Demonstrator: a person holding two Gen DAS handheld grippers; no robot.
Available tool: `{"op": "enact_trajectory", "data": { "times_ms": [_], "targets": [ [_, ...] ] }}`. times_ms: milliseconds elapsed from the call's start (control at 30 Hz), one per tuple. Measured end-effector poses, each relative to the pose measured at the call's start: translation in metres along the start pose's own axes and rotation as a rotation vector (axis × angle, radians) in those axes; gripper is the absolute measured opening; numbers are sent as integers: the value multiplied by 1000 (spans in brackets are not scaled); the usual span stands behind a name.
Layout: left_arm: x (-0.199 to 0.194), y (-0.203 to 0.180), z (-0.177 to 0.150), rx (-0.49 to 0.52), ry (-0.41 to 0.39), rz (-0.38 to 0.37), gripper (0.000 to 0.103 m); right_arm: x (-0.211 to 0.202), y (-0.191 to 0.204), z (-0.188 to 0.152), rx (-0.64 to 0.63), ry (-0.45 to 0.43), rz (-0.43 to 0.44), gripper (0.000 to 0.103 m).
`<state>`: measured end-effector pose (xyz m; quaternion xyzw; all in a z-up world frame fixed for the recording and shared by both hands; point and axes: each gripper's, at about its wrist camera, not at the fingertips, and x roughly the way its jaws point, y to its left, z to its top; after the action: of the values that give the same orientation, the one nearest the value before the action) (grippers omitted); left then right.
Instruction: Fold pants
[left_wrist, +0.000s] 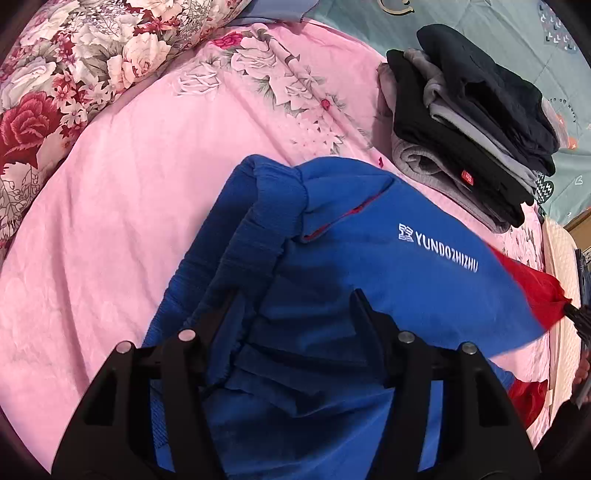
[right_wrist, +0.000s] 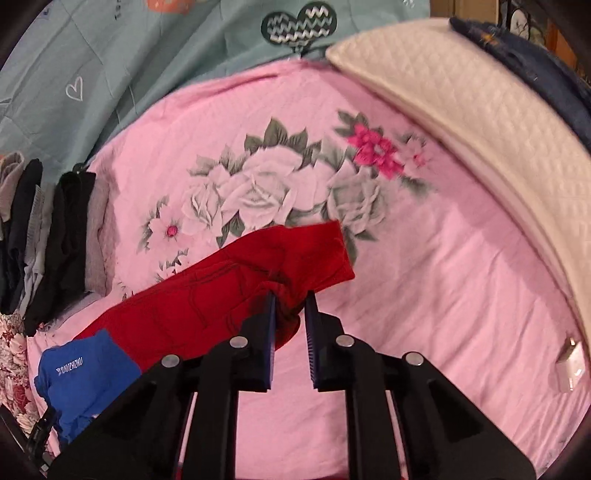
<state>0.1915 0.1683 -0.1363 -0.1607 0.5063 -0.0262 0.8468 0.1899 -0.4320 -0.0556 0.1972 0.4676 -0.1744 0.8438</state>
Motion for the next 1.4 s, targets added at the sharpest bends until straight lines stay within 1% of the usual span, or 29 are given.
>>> {"op": "enact_trajectory", "data": {
  "times_ms": [67, 133, 200, 300, 367, 400, 433, 467, 533, 567, 600, 633, 667, 733, 767, 800, 833, 900, 1000, 1100, 1133, 1167, 1200, 1233, 1267, 1300, 1400],
  "targets": [
    [0, 0, 0, 1, 2, 2, 61, -23, -11, -8, -10, -32, -10, 15],
    [2, -2, -1, 8, 1, 12, 61, -24, -22, -18, -9, -9, -22, 15],
    [3, -5, -1, 25, -1, 28, 61, -6, -30, -28, -12, 45, -46, 15],
    [4, -8, -1, 46, 5, 46, 61, 33, -38, -42, -10, 127, -67, 15],
    [-1, -6, 0, 38, 24, 32, 61, 51, -33, -49, -53, 167, -106, 20],
    [-10, -2, 1, 20, 32, -2, 61, 50, -31, -49, -65, 166, -127, 31],
    [-19, 1, 2, 8, 25, -22, 61, 46, -29, -48, -68, 173, -152, 32],
    [-30, 4, 5, 3, 9, -27, 62, 35, -28, -46, -67, 166, -146, 32],
    [-55, 11, 13, 20, -33, -2, 74, 3, -24, -44, -70, 101, -113, 33],
    [-65, 14, 19, 32, -50, 12, 83, -18, -21, -45, -80, 55, -91, 40],
    [-73, 17, 26, 51, -61, 20, 87, -38, -19, -49, -89, 12, -60, 51],
    [-76, 18, 35, 78, -54, 17, 88, -57, -17, -53, -95, -28, -23, 53],
    [-74, 17, 46, 127, -32, -3, 89, -75, -15, -61, -104, -68, 26, 53],
    [-66, 14, 62, 189, -8, -35, 89, -96, -9, -78, -121, -95, 106, 53],
    [-59, 11, 70, 227, 2, -58, 89, -102, -7, -90, -125, -91, 153, 53],
    [-49, 5, 78, 292, 21, -98, 89, -104, -6, -98, -128, -78, 184, 53],
    [-40, 0, 83, 336, 38, -118, 89, -104, -1, -108, -134, -59, 205, 53],
    [-16, -12, 92, 423, 83, -132, 89, -98, 4, -130, -149, -7, 227, 53],
    [14, -24, 102, 466, 122, -130, 89, -90, 9, -150, -153, 45, 212, 53],
    [39, -31, 109, 485, 182, -163, 89, -91, 8, -161, -149, 58, 197, 53],
    [42, -34, 108, 501, 187, -168, 89, -93, 8, -163, -150, 56, 194, 53],
    [44, -36, 106, 519, 182, -167, 87, -94, 9, -164, -157, 54, 190, 53],
    [46, -39, 102, 547, 168, -163, 69, -94, 11, -164, -171, 52, 185, 53],
    [48, -41, 98, 567, 159, -156, 47, -94, 18, -163, -196, 50, 175, 53],
    [51, -41, 94, 581, 165, -146, 13, -90, 24, -161, -222, 53, 168, 53],
    [55, -38, 92, 566, 163, -149, 13, -86, 33, -159, -255, 60, 162, 53],
    [53, -31, 87, 540, 94, -119, 11, -70, 72, -149, -373, 79, 172, 53]
  ]
}}
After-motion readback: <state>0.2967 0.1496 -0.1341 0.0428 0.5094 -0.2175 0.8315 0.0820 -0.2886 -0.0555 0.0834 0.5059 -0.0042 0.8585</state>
